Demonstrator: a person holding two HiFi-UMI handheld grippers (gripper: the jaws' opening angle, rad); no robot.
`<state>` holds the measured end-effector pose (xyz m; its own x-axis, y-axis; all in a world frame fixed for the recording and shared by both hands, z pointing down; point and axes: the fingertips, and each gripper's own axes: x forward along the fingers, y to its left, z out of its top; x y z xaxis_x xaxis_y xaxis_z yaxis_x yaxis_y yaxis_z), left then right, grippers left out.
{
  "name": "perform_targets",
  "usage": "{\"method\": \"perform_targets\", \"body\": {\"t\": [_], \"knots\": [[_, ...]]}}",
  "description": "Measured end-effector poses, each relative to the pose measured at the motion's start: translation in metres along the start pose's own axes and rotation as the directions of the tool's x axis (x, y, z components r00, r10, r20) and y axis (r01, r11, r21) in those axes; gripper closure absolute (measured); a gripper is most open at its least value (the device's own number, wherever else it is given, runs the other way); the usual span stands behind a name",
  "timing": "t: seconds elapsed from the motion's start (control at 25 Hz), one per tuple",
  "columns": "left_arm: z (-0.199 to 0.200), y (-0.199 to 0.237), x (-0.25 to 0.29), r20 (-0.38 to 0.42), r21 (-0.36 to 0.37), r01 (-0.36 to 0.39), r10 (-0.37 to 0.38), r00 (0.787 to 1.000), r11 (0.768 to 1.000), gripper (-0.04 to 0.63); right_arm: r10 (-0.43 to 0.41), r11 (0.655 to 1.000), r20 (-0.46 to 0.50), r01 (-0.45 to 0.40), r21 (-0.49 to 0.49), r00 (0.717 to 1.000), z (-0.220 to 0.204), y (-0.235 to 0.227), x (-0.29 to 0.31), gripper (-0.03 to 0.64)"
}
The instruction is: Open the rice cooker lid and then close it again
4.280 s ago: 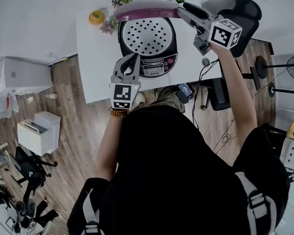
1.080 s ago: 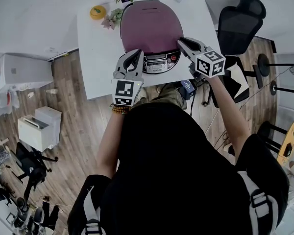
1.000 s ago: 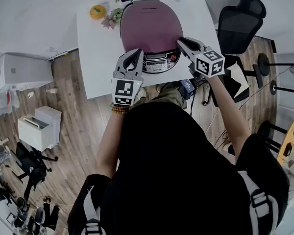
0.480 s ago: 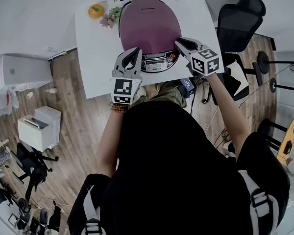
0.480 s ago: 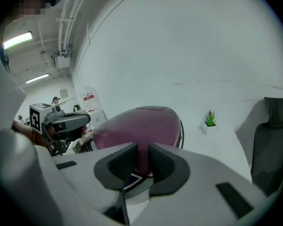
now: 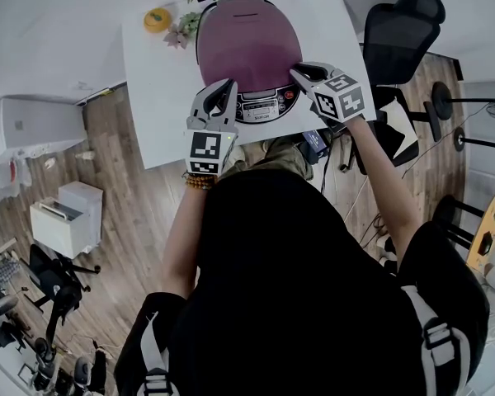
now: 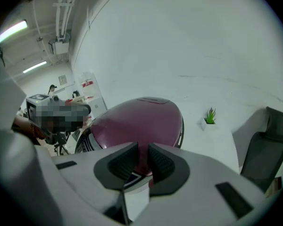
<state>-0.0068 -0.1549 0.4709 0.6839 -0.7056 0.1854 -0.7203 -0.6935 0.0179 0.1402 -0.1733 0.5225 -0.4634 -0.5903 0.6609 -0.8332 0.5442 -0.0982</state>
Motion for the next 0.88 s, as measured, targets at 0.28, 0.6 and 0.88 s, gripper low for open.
{"method": "perform_targets", "body": {"t": [0.28, 0.6, 0.88], "knots": [[-0.002, 0.003, 0.005, -0.005, -0.005, 0.007, -0.007, 1.000, 1.000, 0.572, -0.010, 0.996, -0.160, -0.005, -0.092, 0.987, 0.001, 0.004, 0.005, 0.549], [-0.023, 0.018, 0.012, -0.185, -0.068, -0.020, 0.007, 0.983, 0.997, 0.572, -0.099, 0.968, -0.315, 0.017, -0.252, 0.944, -0.001, 0.011, 0.009, 0.572], [-0.043, 0.021, 0.015, -0.368, -0.174, 0.038, -0.101, 0.924, 0.984, 0.572, -0.104, 0.968, -0.293, 0.030, -0.248, 0.950, -0.001, 0.011, 0.009, 0.578]]}}
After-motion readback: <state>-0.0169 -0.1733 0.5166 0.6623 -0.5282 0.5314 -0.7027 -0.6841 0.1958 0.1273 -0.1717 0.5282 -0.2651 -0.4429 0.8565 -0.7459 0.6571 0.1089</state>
